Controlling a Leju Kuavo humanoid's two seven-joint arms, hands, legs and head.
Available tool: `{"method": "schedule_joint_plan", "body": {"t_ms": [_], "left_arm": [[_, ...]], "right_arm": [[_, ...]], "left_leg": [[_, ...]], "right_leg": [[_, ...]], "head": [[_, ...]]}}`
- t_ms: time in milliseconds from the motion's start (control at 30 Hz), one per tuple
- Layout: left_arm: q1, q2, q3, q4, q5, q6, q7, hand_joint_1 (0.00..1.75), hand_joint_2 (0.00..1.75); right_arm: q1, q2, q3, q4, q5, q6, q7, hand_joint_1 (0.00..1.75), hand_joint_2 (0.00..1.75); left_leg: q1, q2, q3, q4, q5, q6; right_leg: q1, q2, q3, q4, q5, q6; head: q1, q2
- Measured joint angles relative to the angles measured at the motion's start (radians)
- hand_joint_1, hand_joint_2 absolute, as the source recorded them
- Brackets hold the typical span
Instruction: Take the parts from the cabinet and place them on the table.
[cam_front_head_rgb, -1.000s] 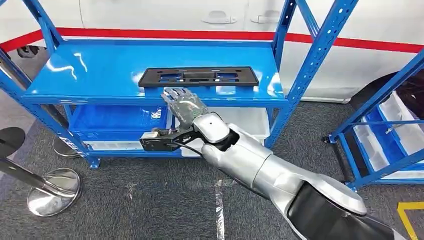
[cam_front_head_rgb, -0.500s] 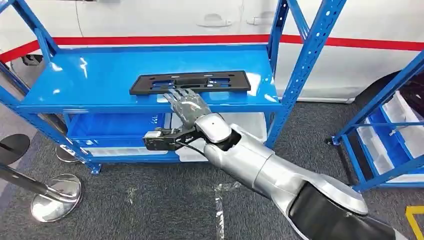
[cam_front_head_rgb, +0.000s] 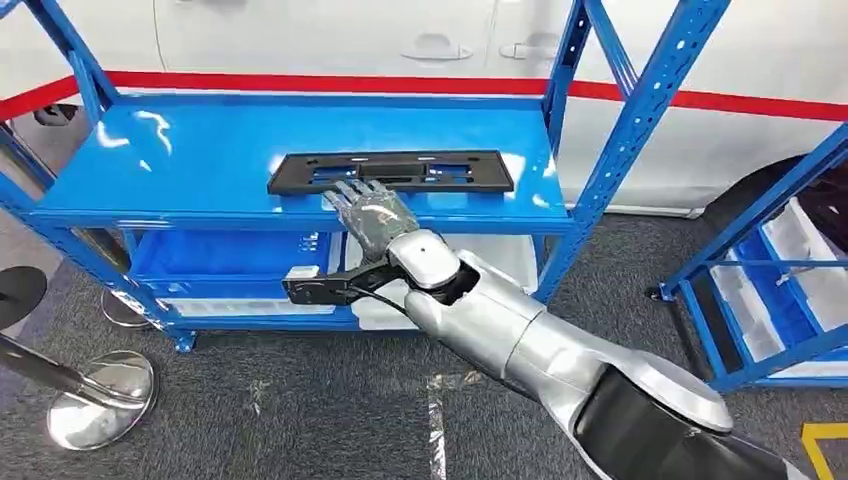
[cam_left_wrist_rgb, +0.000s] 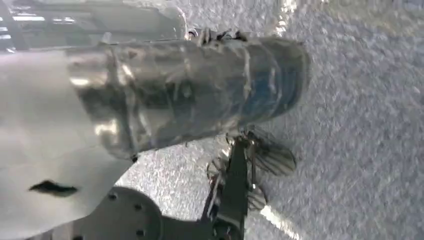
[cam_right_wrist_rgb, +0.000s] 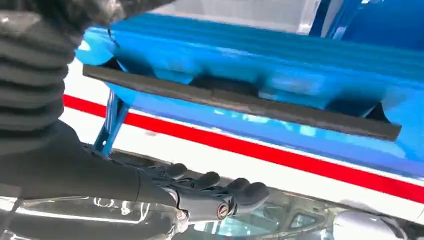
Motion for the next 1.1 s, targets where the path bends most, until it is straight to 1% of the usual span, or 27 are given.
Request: {"method": "schedule_joint_plan", "body": {"t_ms": [67, 100, 133, 167, 200, 233, 267, 300, 333, 400, 433, 467, 500, 567, 600, 633, 667, 733, 767, 800, 833, 900, 933, 967, 1000, 1067, 1100], "left_arm": [[0.000, 0.000, 0.000, 0.000, 0.002, 0.000, 0.000, 0.00, 0.00], [0.000, 0.000, 0.000, 0.000, 0.002, 0.000, 0.000, 0.00, 0.00], [0.000, 0.000, 0.000, 0.000, 0.002, 0.000, 0.000, 0.00, 0.00], [0.000, 0.000, 0.000, 0.000, 0.002, 0.000, 0.000, 0.00, 0.00], [0.000, 0.000, 0.000, 0.000, 0.002, 0.000, 0.000, 0.00, 0.00], [0.000, 0.000, 0.000, 0.000, 0.002, -0.001, 0.000, 0.00, 0.00], [0.000, -0.001, 0.000, 0.000, 0.002, -0.001, 0.000, 0.00, 0.00], [-0.002, -0.002, -0.001, 0.000, 0.002, -0.001, 0.000, 0.00, 0.00], [-0.003, -0.002, -0.001, 0.000, 0.002, -0.001, 0.000, 0.00, 0.00], [-0.002, -0.003, -0.002, 0.000, 0.002, -0.001, 0.000, 0.00, 0.00], [-0.002, -0.003, -0.002, 0.000, 0.002, -0.002, 0.000, 0.00, 0.00], [-0.001, -0.003, -0.003, 0.000, 0.001, -0.002, 0.000, 0.00, 0.00], [-0.001, -0.003, -0.004, 0.000, 0.000, -0.003, 0.000, 0.00, 0.00], [-0.003, -0.003, -0.008, 0.000, 0.000, -0.003, 0.000, 0.00, 0.00], [-0.002, -0.003, -0.010, 0.000, 0.000, -0.003, 0.000, 0.00, 0.00], [0.000, -0.003, -0.012, 0.000, 0.000, -0.003, 0.000, 0.00, 0.00], [0.002, -0.003, -0.013, 0.000, 0.000, -0.003, 0.000, 0.00, 0.00], [0.002, -0.002, -0.013, 0.000, 0.000, -0.003, 0.000, 0.00, 0.00], [0.001, -0.002, -0.014, 0.000, 0.000, -0.003, 0.000, 0.00, 0.00], [-0.001, -0.002, -0.015, 0.000, 0.001, -0.003, 0.000, 0.00, 0.00], [-0.003, -0.001, -0.016, 0.000, 0.002, -0.003, 0.000, 0.00, 0.00], [-0.003, -0.002, -0.021, 0.000, 0.002, -0.003, 0.000, 0.00, 0.00], [-0.003, -0.002, -0.022, 0.000, 0.002, -0.002, 0.000, 0.00, 0.00], [-0.003, -0.003, -0.023, -0.002, 0.002, -0.001, 0.000, 0.00, 0.00], [0.000, -0.003, -0.023, -0.002, 0.002, -0.001, 0.000, 0.00, 0.00], [-0.001, -0.001, -0.023, -0.002, 0.002, -0.001, 0.000, 0.00, 0.00], [-0.001, 0.000, -0.023, -0.002, 0.002, -0.002, 0.000, 0.00, 0.00]], "right_arm": [[0.005, 0.000, 0.000, 0.001, 0.001, 0.000, 0.001, 0.00, 1.75], [0.009, 0.000, 0.000, 0.002, 0.003, 0.000, 0.002, 0.00, 1.75], [0.011, -0.001, 0.000, 0.002, 0.003, 0.000, 0.002, 0.00, 1.75], [0.012, -0.001, 0.000, 0.003, 0.003, 0.000, 0.002, 0.00, 1.75], [0.011, -0.001, 0.000, 0.003, 0.003, -0.001, 0.002, 0.00, 1.75], [0.010, -0.001, 0.000, 0.003, 0.003, -0.001, 0.002, 0.00, 1.75], [0.010, -0.001, 0.000, 0.003, 0.004, 0.000, 0.002, 0.00, 1.75], [0.009, -0.001, 0.000, 0.003, 0.005, -0.001, 0.002, 0.00, 1.75], [0.009, -0.001, 0.000, 0.003, 0.005, -0.001, 0.002, 0.00, 1.75], [0.010, -0.002, 0.000, 0.005, 0.006, 0.000, 0.004, 0.00, 1.75], [0.010, -0.001, 0.000, 0.004, 0.006, 0.000, 0.005, 0.00, 1.75], [0.010, -0.001, 0.000, 0.004, 0.006, 0.000, 0.004, 0.00, 1.75], [0.007, 0.000, 0.000, 0.004, 0.008, 0.000, 0.004, 0.00, 1.75], [0.010, 0.000, 0.000, 0.005, 0.009, 0.001, 0.004, 0.00, 1.75], [0.012, 0.000, 0.000, 0.005, 0.009, 0.001, 0.004, 0.00, 1.75], [0.014, 0.000, 0.000, 0.006, 0.009, 0.001, 0.004, 0.00, 1.75], [0.015, 0.000, 0.000, 0.007, 0.009, 0.001, 0.004, 0.00, 1.75], [0.015, 0.000, 0.000, 0.008, 0.010, 0.001, 0.004, 0.00, 1.75], [0.014, 0.000, 0.000, 0.008, 0.011, 0.002, 0.004, 0.00, 1.75], [0.012, 0.000, 0.000, 0.008, 0.012, 0.002, 0.004, 0.00, 1.75], [0.011, 0.000, 0.000, 0.009, 0.013, 0.002, 0.004, 0.00, 1.75], [0.011, 0.000, 0.001, 0.011, 0.013, 0.002, 0.003, 0.00, 1.75], [0.010, 0.001, 0.001, 0.012, 0.014, 0.002, 0.002, 0.00, 1.75], [0.011, 0.001, 0.001, 0.013, 0.014, 0.001, 0.001, 0.00, 1.75], [0.010, 0.001, 0.001, 0.013, 0.014, 0.001, 0.001, 0.00, 1.75], [0.010, 0.001, 0.001, 0.013, 0.014, 0.001, 0.000, 0.00, 1.75], [0.013, 0.000, 0.001, 0.015, 0.014, 0.001, 0.000, 0.00, 1.75]], "left_leg": [[-0.001, 0.000, 0.000, 0.001, -0.003, 0.005], [-0.001, 0.000, 0.001, 0.001, -0.006, 0.005], [-0.001, 0.000, 0.004, 0.001, -0.008, 0.006], [-0.001, -0.002, 0.007, 0.001, -0.011, 0.005], [-0.001, -0.003, 0.012, 0.002, -0.015, 0.003], [-0.001, -0.004, 0.019, 0.002, -0.018, -0.001], [0.001, -0.005, 0.021, 0.000, -0.022, -0.004], [-0.005, -0.005, 0.019, 0.002, -0.024, -0.009], [-0.005, -0.005, 0.017, 0.002, -0.024, -0.015], [-0.001, -0.004, 0.023, -0.008, -0.023, -0.029], [-0.002, -0.004, 0.031, -0.010, -0.028, -0.035], [0.000, 0.000, 0.025, 0.007, -0.040, -0.038], [0.001, 0.000, -0.001, 0.061, -0.068, -0.040], [0.001, 0.000, -0.087, 0.218, -0.129, -0.045], [0.001, 0.000, -0.124, 0.275, -0.140, -0.049], [0.001, 0.000, -0.142, 0.293, -0.130, -0.051], [0.001, 0.001, -0.134, 0.261, -0.095, -0.052], [0.002, 0.002, -0.071, 0.112, -0.002, -0.052], [0.001, 0.005, -0.038, 0.029, 0.021, -0.051], [-0.004, 0.003, -0.026, 0.032, -0.004, -0.046], [-0.007, -0.001, -0.027, 0.019, 0.001, -0.033], [-0.008, -0.003, -0.030, 0.023, -0.003, -0.024], [-0.005, -0.003, -0.025, 0.019, 0.000, -0.017], [-0.003, -0.002, -0.019, 0.014, -0.001, -0.011], [-0.002, -0.002, -0.014, 0.012, -0.003, -0.006], [-0.002, -0.001, -0.009, 0.011, -0.007, 0.001], [-0.003, -0.001, -0.008, 0.011, -0.009, 0.004]], "right_leg": [[-0.009, -0.001, -0.086, 0.160, -0.059, 0.006], [-0.012, -0.001, -0.118, 0.207, -0.064, 0.007], [-0.014, -0.001, -0.124, 0.202, -0.043, 0.007], [-0.016, -0.001, -0.108, 0.156, -0.005, 0.005], [-0.016, -0.001, -0.076, 0.078, 0.042, 0.001], [-0.015, -0.001, -0.034, -0.015, 0.091, -0.006], [-0.010, 0.000, -0.010, -0.078, 0.105, -0.014], [-0.004, 0.001, 0.003, -0.087, 0.093, -0.018], [-0.003, 0.001, 0.008, -0.097, 0.091, -0.019], [0.002, 0.003, 0.008, -0.099, 0.088, -0.026], [-0.010, 0.003, 0.019, -0.113, 0.092, -0.032], [-0.013, 0.003, 0.032, -0.122, 0.093, -0.035], [-0.014, 0.000, 0.036, -0.124, 0.090, -0.041], [-0.012, -0.002, 0.040, -0.123, 0.085, -0.048], [-0.011, -0.002, 0.040, -0.120, 0.082, -0.050], [-0.011, -0.001, 0.041, -0.116, 0.078, -0.050], [-0.011, 0.001, 0.042, -0.111, 0.072, -0.049], [-0.013, 0.005, 0.048, -0.100, 0.060, -0.042], [-0.014, 0.005, 0.050, -0.092, 0.050, -0.036], [-0.009, 0.004, 0.045, -0.090, 0.048, -0.031], [-0.005, 0.006, 0.039, -0.081, 0.044, -0.025], [-0.007, 0.003, 0.041, -0.087, 0.044, -0.020], [-0.005, 0.003, 0.041, -0.082, 0.040, -0.015], [-0.010, 0.002, 0.037, -0.072, 0.029, -0.007], [-0.010, 0.000, 0.019, -0.027, 0.004, -0.001], [-0.014, 0.000, -0.064, 0.131, -0.060, 0.005], [-0.016, 0.000, -0.103, 0.196, -0.076, 0.006]], "head": [[0.000, 0.000], [0.000, 0.000], [0.000, 0.000], [0.001, 0.000], [0.000, 0.000], [0.000, 0.000], [0.001, 0.000], [-0.002, 0.000], [0.000, 0.000], [0.000, 0.000], [-0.002, 0.000], [-0.003, 0.000], [-0.007, 0.000], [-0.007, 0.000], [-0.008, 0.000], [-0.008, 0.000], [-0.008, 0.000], [-0.008, 0.000], [-0.009, 0.000], [-0.010, 0.000], [-0.011, 0.000], [-0.008, 0.000], [-0.008, 0.000], [-0.007, 0.000], [-0.004, 0.000], [-0.003, 0.000], [-0.002, 0.000]]}}
